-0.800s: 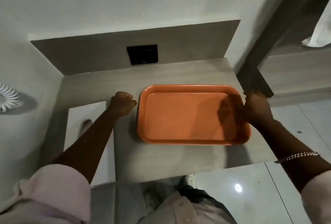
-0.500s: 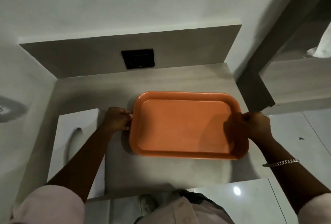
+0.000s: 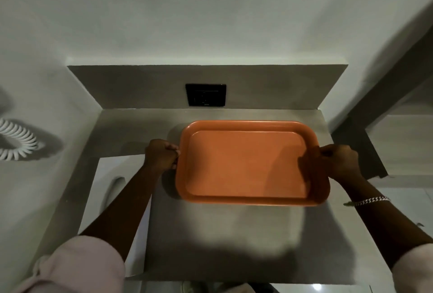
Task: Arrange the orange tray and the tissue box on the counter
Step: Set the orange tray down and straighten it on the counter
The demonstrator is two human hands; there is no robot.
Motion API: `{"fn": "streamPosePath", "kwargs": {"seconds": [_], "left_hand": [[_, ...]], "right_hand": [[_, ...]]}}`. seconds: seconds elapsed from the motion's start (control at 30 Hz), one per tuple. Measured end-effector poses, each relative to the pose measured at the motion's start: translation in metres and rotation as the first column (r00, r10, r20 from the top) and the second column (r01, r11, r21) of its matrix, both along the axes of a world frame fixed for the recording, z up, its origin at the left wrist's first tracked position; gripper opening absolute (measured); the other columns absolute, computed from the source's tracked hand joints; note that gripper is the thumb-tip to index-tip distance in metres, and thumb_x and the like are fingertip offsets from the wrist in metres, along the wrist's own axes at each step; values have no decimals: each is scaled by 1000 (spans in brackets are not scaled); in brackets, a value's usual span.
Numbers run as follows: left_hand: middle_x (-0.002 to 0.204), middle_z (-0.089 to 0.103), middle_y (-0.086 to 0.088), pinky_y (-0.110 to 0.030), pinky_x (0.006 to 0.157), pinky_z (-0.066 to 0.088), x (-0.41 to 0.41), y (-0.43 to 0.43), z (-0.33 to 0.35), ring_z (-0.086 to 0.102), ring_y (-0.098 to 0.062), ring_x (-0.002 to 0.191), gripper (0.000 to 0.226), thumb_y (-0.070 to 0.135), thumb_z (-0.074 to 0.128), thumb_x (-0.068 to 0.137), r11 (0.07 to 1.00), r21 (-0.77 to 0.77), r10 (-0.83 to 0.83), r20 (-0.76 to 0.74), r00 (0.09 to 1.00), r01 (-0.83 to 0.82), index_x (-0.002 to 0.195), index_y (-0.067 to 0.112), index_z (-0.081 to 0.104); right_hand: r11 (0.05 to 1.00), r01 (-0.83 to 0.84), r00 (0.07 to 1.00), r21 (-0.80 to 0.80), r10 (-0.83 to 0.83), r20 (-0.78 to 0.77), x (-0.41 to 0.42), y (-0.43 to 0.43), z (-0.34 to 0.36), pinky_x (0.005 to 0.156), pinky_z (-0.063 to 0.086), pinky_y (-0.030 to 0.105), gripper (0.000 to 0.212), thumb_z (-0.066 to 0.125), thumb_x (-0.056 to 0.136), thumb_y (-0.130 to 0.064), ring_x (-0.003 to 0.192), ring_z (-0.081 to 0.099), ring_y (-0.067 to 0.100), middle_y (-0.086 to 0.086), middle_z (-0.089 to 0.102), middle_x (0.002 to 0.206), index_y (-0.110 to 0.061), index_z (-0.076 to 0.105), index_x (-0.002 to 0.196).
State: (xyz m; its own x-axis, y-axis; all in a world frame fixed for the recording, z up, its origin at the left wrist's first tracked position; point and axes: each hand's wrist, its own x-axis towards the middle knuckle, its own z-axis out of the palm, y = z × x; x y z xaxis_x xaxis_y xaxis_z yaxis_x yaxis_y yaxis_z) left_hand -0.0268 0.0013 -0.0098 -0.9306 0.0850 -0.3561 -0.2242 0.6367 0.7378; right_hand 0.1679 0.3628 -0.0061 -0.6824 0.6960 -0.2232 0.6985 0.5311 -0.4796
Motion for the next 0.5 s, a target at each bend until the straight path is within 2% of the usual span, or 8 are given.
{"fn": "streamPosePath", "kwargs": {"seconds": [0.13, 0.23, 0.33, 0.5], "left_hand": [[88, 75, -27, -47, 76, 64, -14, 7, -2, 74, -40, 77, 9, -4, 65, 88, 998, -67, 4, -53, 999, -7, 88, -9, 73], [86, 75, -28, -50, 80, 63, -21, 10, -6, 75, -41, 76, 9, -6, 66, 86, 994, -106, -19, -85, 996, 10, 84, -9, 74], [87, 75, -28, -51, 84, 62, -26, 9, -8, 74, -41, 81, 9, -5, 67, 83, 992, -127, -23, -99, 995, 11, 84, -10, 75], [86, 75, -29, -51, 83, 62, -28, 9, -12, 74, -41, 79, 10, -3, 67, 85, 983, -174, -72, -120, 990, 51, 86, -11, 74]], "right_hand": [[1000, -15, 1000, 11, 15, 5, -22, 1, 2, 73, 53, 33, 30, 65, 93, -22, 78, 72, 34, 20, 76, 78, 0, 77, 78], [1000, -16, 1000, 13, 15, 16, -32, 1, 1, 80, 57, 41, 32, 65, 92, -20, 79, 71, 39, 23, 74, 76, 4, 75, 74], [1000, -28, 999, 7, 28, 46, -37, -2, 1, 85, 58, 46, 28, 65, 92, -17, 83, 71, 39, 23, 75, 81, 4, 77, 78], [1000, -9, 997, 17, 8, 72, -38, -3, -1, 81, 56, 39, 25, 63, 91, -12, 84, 70, 39, 23, 75, 81, 4, 77, 78]]}}
